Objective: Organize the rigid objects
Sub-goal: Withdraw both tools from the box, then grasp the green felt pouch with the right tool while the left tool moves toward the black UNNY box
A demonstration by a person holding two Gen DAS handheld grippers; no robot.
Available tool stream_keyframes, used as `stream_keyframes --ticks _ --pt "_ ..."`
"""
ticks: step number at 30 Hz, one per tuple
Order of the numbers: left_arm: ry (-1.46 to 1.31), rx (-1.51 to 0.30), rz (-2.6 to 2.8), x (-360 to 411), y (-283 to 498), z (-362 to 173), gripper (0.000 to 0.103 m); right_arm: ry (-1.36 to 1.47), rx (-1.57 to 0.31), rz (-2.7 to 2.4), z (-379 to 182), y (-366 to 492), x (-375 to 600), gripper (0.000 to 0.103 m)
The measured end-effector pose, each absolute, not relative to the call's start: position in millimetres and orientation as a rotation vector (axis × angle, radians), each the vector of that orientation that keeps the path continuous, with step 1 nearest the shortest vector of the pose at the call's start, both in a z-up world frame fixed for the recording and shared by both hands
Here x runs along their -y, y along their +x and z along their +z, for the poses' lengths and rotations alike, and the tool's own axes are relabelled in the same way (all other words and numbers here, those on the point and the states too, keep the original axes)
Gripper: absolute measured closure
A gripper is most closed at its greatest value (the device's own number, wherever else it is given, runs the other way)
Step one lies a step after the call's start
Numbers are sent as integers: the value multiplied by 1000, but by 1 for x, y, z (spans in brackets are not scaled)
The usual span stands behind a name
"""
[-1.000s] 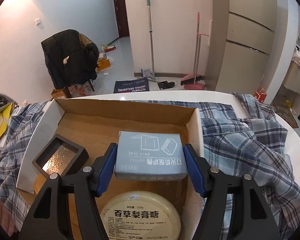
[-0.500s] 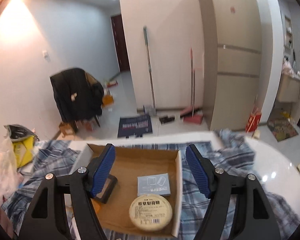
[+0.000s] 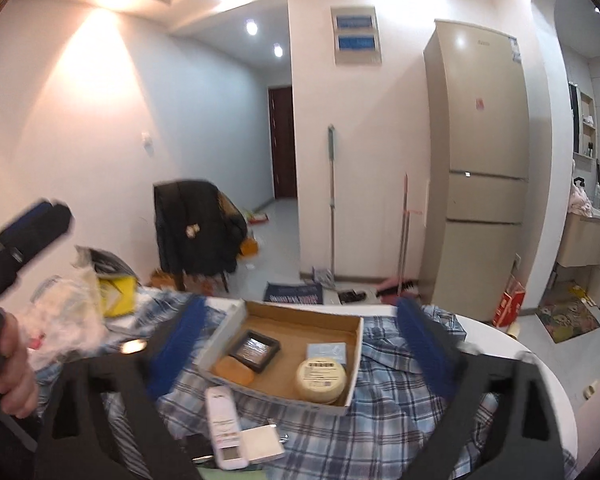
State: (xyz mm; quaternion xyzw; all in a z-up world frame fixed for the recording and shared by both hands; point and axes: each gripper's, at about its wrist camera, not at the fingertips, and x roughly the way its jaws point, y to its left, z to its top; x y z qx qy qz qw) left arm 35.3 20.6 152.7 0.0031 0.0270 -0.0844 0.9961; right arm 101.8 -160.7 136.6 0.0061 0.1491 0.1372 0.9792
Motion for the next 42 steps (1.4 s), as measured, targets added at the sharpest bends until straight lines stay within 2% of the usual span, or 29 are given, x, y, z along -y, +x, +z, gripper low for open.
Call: stream_keyframes --ticks 6,15,20,28,42 --pt "-2 -2 -140 -31 -7 145 0 55 -274 301 127 67 161 0" --pt "-84 -113 -183 -44 -14 110 0 95 -389 366 85 58 157 0" --pt "-83 -129 -155 -53 -7 91 0 55 -415 356 68 62 153 0" --pt "-90 -289 -191 -55 32 52 0 43 -531 372 30 84 147 0" --pt "-36 -341 -180 -51 52 -5 0 -97 -737 436 -32 100 119 0"
